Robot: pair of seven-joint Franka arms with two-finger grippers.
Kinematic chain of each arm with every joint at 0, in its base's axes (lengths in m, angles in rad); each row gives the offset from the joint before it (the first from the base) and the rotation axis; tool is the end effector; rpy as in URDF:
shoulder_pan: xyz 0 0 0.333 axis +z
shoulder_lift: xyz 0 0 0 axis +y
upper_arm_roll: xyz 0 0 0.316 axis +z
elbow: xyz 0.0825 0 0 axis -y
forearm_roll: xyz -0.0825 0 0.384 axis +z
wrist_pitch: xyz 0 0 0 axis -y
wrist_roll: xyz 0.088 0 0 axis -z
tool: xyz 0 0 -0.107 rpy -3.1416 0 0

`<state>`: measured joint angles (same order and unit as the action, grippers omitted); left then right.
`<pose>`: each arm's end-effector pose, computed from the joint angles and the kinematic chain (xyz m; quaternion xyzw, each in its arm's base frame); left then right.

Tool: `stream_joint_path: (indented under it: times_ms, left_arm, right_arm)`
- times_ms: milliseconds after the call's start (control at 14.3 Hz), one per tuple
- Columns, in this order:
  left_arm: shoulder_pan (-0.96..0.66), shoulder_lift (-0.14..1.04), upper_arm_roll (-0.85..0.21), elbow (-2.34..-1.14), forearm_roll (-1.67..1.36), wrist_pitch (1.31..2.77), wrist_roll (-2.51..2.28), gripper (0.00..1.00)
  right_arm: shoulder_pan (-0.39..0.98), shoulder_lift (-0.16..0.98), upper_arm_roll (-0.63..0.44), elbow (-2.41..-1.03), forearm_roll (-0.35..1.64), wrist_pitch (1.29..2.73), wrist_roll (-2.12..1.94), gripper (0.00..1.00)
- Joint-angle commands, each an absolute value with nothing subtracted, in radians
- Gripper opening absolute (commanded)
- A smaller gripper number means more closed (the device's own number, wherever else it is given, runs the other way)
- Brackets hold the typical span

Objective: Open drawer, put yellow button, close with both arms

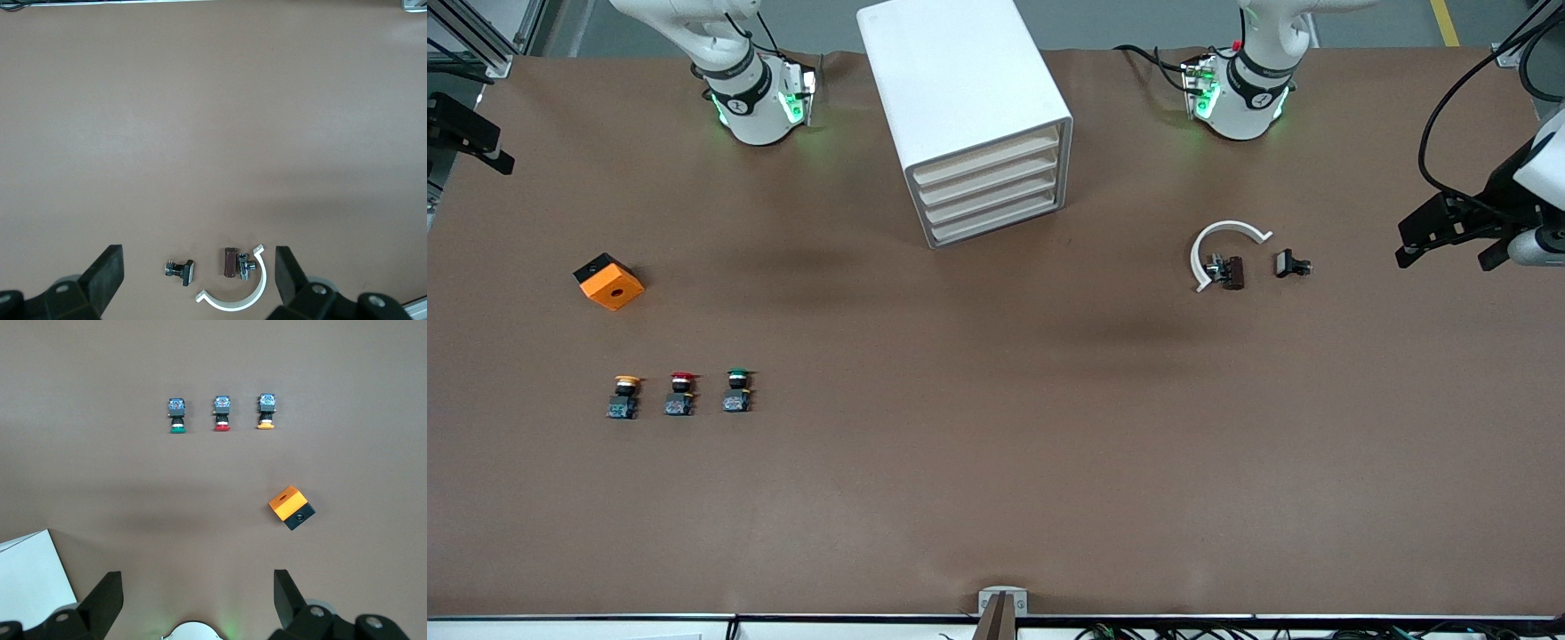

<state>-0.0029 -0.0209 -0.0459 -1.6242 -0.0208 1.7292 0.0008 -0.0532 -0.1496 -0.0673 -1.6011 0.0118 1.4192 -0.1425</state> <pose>0.5623 -0.0296 0.6255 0.9977 -0.0238 0.0626 0.0114 0.4868 -0.0606 0.6754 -0.9997 -0.0122 0.0148 0.0129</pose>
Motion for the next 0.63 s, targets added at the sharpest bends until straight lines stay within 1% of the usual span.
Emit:
stream_joint_path:
  times_ms: [0, 561]
  left_arm:
    - [0.005, -0.015, -0.054, -1.608, 0.0, 1.712, 0.012, 1.0]
    - [0.008, -0.015, -0.054, -1.601, -0.012, 1.712, 0.005, 1.0]
  right_arm:
    - [-0.068, -0.169, -0.052, -1.612, 0.002, 1.427, -0.153, 1.0]
    - [-0.064, -0.167, -0.049, -1.609, 0.002, 1.434, -0.153, 1.0]
